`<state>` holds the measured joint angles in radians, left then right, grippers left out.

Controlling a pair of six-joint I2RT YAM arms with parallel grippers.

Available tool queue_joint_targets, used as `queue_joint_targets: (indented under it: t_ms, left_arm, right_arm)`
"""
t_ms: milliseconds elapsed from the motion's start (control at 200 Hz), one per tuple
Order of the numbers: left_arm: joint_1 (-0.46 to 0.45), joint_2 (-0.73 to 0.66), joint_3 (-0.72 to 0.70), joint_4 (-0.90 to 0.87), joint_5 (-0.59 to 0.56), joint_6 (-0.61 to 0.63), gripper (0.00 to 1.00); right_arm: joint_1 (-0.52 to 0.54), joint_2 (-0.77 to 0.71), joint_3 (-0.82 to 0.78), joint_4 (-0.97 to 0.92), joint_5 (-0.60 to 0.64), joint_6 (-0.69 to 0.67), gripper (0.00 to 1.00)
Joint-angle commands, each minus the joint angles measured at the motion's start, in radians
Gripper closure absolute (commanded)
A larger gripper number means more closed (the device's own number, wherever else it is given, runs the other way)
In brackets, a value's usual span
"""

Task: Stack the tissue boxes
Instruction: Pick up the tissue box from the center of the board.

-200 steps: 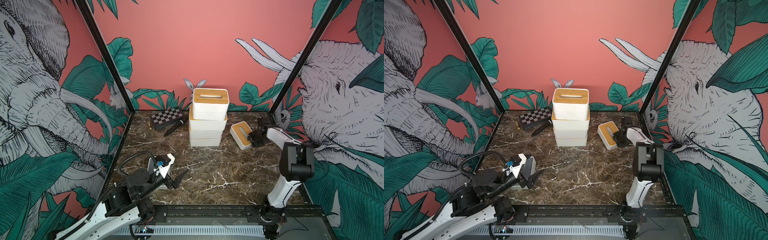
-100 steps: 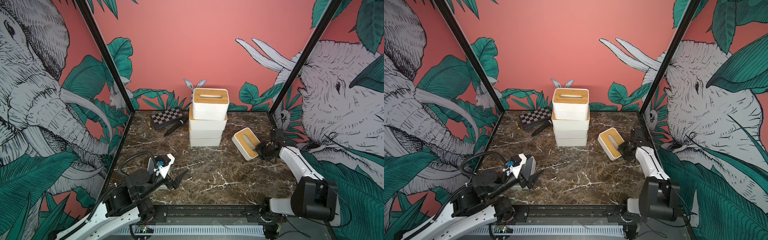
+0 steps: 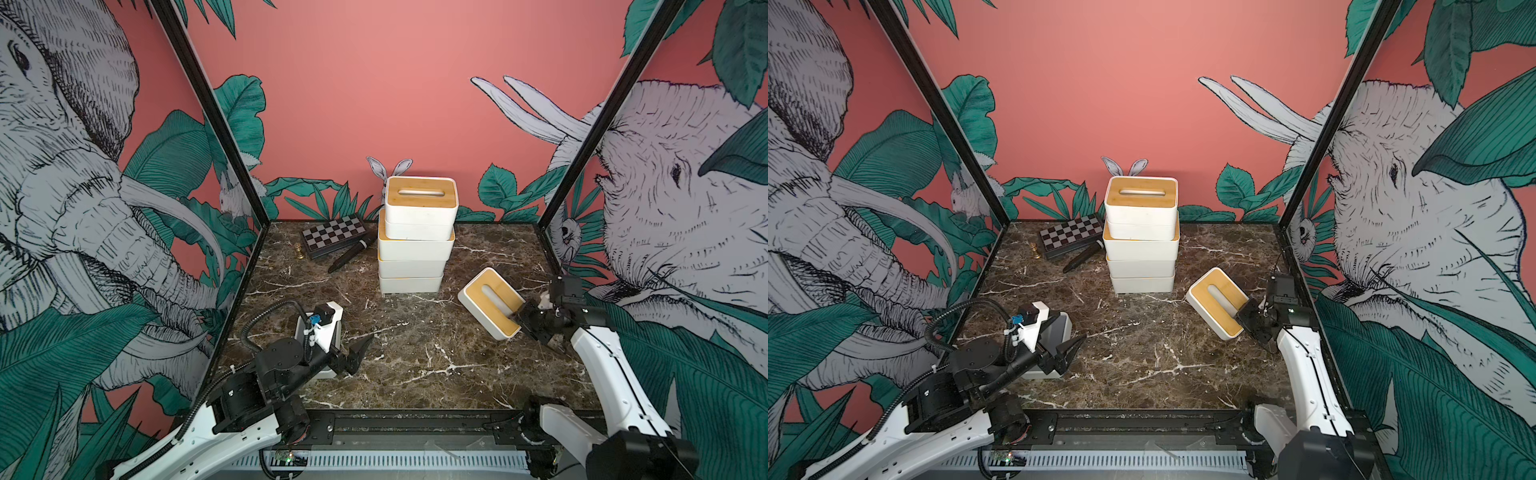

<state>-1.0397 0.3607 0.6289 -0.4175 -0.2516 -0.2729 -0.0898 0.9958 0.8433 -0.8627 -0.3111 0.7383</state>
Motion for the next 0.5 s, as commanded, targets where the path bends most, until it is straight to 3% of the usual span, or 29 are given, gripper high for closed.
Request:
queue_joint_targets:
  t_ms: [0, 170, 495]
  left_arm:
    - [0.004, 0.047, -0.027, 0.04, -0.022, -0.137, 0.0]
    - [0.004, 0.145, -0.034, 0.07, -0.005, -0.275, 0.0]
    - [0.004, 0.325, -0.175, 0.44, 0.093, -0.459, 0.01]
  right_arm:
    - [0.039, -0.052, 0.0, -0.028, -0.016, -0.045, 0.84]
    - [0.104, -0.068, -0.009, -0.043, -0.011, -0.043, 0.85]
    - [0.169, -0.095, 0.007, -0.08, -0.017, -0.033, 0.85]
